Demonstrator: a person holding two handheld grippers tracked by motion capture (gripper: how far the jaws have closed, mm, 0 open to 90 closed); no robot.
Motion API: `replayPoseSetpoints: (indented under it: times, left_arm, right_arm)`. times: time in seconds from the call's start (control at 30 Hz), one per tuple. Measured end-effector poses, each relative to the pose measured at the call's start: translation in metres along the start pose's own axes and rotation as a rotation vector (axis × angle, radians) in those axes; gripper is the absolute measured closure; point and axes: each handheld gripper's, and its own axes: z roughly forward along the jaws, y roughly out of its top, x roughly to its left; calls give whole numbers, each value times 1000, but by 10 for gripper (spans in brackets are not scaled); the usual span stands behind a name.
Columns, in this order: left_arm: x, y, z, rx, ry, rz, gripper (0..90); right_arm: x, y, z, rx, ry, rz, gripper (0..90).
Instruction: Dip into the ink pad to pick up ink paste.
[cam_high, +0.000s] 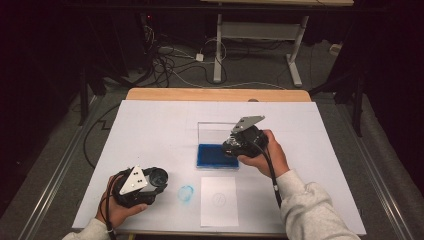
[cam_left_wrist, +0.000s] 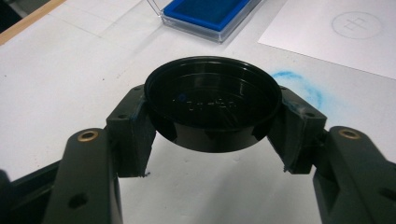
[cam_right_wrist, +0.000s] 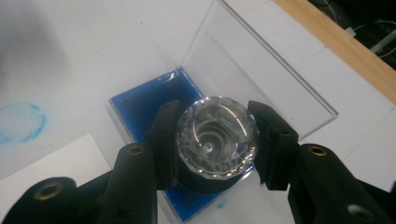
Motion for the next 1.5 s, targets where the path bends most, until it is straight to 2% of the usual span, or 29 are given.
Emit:
replayPoseSetpoints:
  times: [0.33, 0.6, 0.9, 1.27, 1.5]
  left_arm:
    - [1, -1, 1, 7, -6, 1, 368]
    - [1, -1, 2, 13, -12, 1, 368]
    - [0, -1, 4, 20, -18, 2, 367]
    - [0, -1, 5, 24, -25, -1, 367]
    - [0, -1, 5, 30, -26, 2, 367]
  right_arm:
    - [5, -1, 29, 74, 18, 4, 571]
    - [6, -3, 32, 102, -1, 6, 571]
    - [3, -9, 37, 114, 8, 26, 571]
    - [2, -11, 39, 100, 9, 32, 570]
    - [1, -15, 40, 74, 20, 62, 570]
